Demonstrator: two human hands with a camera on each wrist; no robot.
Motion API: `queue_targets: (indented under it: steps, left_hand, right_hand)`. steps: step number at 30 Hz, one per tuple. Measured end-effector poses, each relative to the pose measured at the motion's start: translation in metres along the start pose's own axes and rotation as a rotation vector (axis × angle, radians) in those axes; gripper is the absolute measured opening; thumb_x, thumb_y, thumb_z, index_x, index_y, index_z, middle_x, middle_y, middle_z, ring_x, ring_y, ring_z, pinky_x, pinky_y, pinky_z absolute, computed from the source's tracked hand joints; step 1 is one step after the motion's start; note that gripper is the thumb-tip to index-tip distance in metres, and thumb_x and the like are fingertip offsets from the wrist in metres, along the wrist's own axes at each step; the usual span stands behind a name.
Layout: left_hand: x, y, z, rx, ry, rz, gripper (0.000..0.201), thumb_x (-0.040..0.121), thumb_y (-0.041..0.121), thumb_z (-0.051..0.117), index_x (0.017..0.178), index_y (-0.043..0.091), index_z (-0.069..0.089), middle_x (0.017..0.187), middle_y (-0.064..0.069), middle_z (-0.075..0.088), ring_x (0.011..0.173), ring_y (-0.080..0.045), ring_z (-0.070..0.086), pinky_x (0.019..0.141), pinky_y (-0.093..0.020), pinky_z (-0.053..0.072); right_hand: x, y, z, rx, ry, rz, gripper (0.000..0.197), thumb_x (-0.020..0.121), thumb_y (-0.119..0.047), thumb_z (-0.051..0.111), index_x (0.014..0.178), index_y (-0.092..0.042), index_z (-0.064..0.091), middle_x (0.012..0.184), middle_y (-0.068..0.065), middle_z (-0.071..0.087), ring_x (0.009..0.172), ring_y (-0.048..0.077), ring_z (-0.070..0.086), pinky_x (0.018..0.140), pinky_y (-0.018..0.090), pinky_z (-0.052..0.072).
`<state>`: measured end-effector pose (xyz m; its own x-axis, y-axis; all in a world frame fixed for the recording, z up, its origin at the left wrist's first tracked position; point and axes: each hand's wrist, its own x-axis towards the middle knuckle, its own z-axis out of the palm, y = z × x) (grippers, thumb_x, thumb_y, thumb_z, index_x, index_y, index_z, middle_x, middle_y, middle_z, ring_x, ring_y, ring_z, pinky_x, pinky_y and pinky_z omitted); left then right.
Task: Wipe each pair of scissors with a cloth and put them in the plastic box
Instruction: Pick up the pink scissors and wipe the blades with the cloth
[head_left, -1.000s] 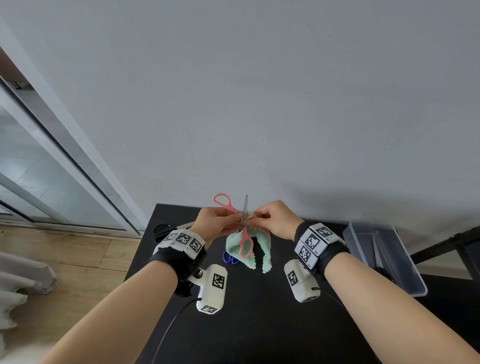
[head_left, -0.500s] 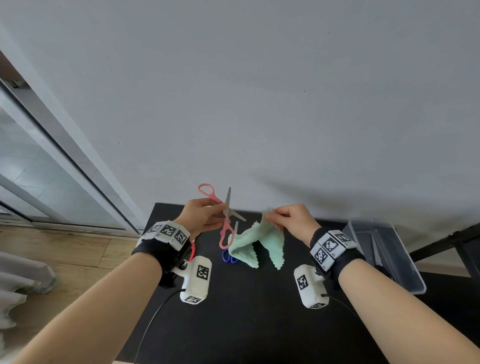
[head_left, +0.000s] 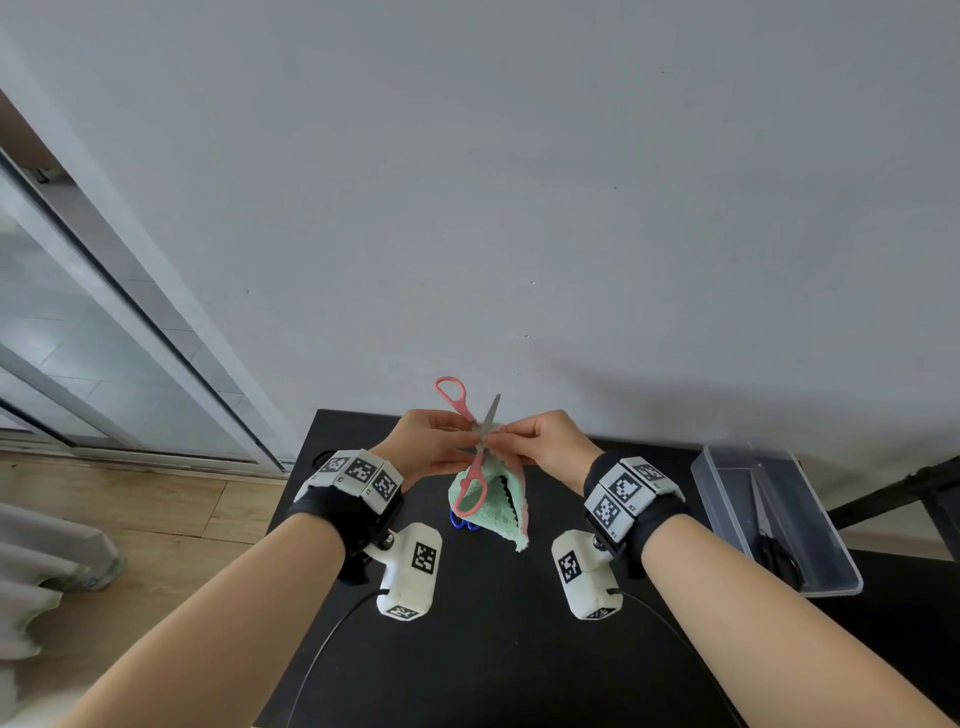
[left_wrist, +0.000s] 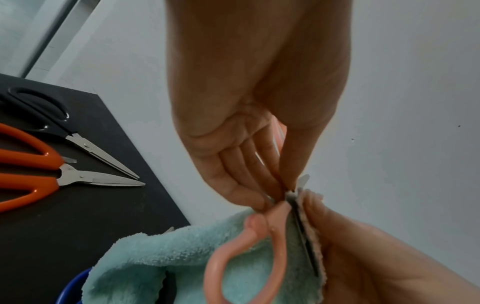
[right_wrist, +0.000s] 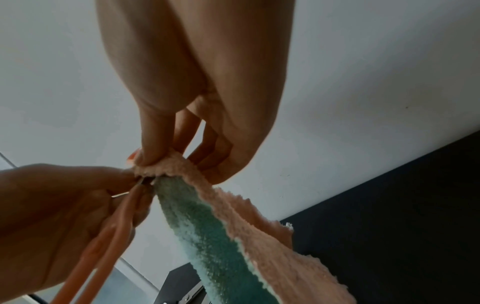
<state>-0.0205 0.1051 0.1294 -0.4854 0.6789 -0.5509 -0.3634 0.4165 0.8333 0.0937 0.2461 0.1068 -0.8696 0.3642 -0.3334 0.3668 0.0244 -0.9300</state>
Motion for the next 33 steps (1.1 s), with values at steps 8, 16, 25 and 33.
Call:
queue_targets:
  steps: [8, 16, 25, 33]
  left_hand:
    - [0.003, -0.004, 0.006, 0.049, 0.049, 0.054, 0.024, 0.079, 0.004, 0.073, 0.101, -0.005, 0.067, 0.091, -0.017, 0.069, 0.069, -0.014, 0.068, 0.068, -0.021, 0.058]
    - [0.006, -0.013, 0.004, 0.047, 0.034, 0.038, 0.022, 0.079, 0.004, 0.073, 0.099, -0.003, 0.068, 0.087, -0.014, 0.07, 0.068, -0.013, 0.069, 0.075, -0.027, 0.058]
    - [0.007, -0.012, -0.003, -0.01, 0.109, 0.042, 0.016, 0.082, 0.003, 0.07, 0.097, -0.002, 0.067, 0.079, -0.006, 0.071, 0.061, -0.007, 0.069, 0.058, -0.017, 0.054]
    - [0.009, -0.012, -0.007, -0.289, 0.132, 0.069, 0.015, 0.085, 0.006, 0.067, 0.098, 0.001, 0.067, 0.092, -0.01, 0.073, 0.08, -0.015, 0.071, 0.077, -0.025, 0.053]
  right_hand:
    - [-0.003, 0.001, -0.009, -0.13, -0.048, 0.009, 0.015, 0.083, -0.02, 0.072, 0.09, -0.006, 0.073, 0.092, 0.01, 0.074, 0.086, 0.016, 0.068, 0.087, 0.027, 0.053]
    - [-0.012, 0.007, -0.016, -0.211, -0.091, 0.014, 0.004, 0.083, -0.021, 0.072, 0.081, -0.017, 0.072, 0.092, 0.006, 0.073, 0.086, 0.012, 0.067, 0.088, 0.027, 0.051]
    - [-0.014, 0.011, -0.018, -0.177, -0.037, 0.029, 0.004, 0.084, -0.018, 0.07, 0.082, -0.015, 0.072, 0.083, -0.002, 0.071, 0.08, 0.01, 0.067, 0.081, 0.019, 0.051]
    - [-0.017, 0.019, -0.007, 0.358, 0.177, 0.049, 0.011, 0.087, -0.007, 0.065, 0.092, 0.0, 0.071, 0.089, 0.015, 0.071, 0.083, 0.022, 0.067, 0.08, 0.027, 0.057]
